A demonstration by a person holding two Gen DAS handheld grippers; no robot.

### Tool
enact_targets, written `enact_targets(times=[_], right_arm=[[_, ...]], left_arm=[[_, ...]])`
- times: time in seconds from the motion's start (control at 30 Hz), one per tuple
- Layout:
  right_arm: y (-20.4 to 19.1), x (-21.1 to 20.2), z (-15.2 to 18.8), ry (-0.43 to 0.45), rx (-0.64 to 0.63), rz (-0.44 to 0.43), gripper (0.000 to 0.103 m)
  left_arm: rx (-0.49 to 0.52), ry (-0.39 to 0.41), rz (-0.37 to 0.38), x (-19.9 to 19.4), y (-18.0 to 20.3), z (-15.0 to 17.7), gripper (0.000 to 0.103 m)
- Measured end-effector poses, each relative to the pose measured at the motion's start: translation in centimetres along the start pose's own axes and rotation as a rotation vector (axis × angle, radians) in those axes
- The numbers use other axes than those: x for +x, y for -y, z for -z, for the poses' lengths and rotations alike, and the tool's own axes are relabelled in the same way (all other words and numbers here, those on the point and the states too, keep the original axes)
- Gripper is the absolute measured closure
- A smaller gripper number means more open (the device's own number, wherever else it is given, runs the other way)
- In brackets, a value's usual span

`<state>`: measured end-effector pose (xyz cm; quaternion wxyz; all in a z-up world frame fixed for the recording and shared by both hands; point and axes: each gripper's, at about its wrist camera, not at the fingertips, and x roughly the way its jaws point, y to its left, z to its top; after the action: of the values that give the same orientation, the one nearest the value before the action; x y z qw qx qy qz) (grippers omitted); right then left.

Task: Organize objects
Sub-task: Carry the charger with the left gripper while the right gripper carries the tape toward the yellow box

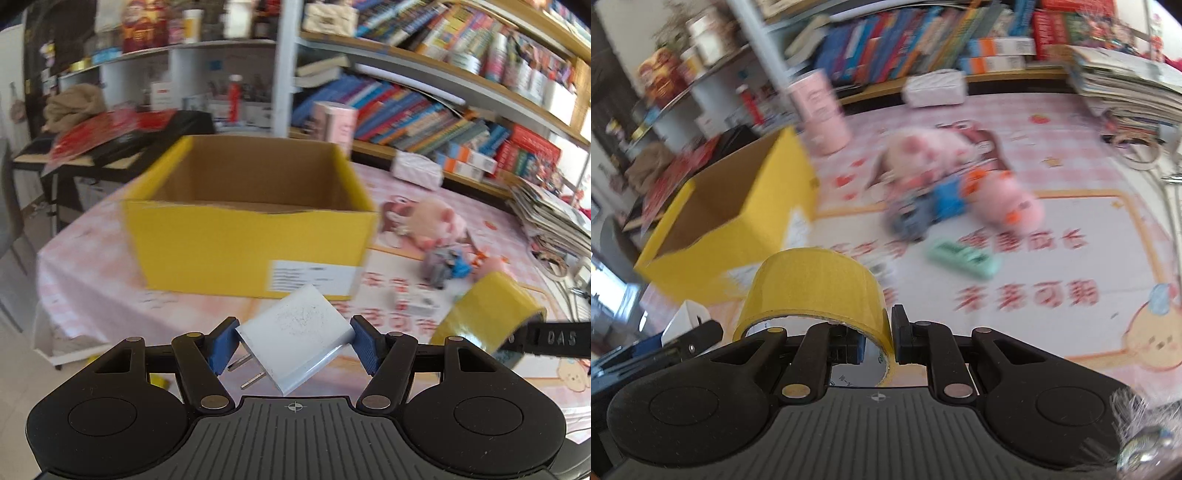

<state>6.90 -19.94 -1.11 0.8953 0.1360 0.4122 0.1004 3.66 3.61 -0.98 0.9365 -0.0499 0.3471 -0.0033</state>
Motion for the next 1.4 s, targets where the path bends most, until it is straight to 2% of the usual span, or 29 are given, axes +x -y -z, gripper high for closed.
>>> enact_targets(times=[0.33,0.6,0.9,1.4], right_arm=[[-8.8,0.7,5.2,-0.050,-0.027,-0.027,0.090],[-13.5,1.2,8.1,-0.089,-0.042,-0.052,0.090],[-15.5,0.9,8.9,-0.093,-0.064,-0.045,0.090],[-15.8,0.9,8.8,-0.081,-0.038,-0.016,0.090]], left_arm=[[-0.001,0.007,-0.023,-3.3,-8.2,1.7,0.038],[-0.003,0.012,-0.035,-5.2,-11.9,2.9,0.038],[-0.013,0.032,-0.015,-5.8,-13.4,3.0,0.038],[0.019,0.043,0.025,-5.4,-13.6,2.5,0.038]])
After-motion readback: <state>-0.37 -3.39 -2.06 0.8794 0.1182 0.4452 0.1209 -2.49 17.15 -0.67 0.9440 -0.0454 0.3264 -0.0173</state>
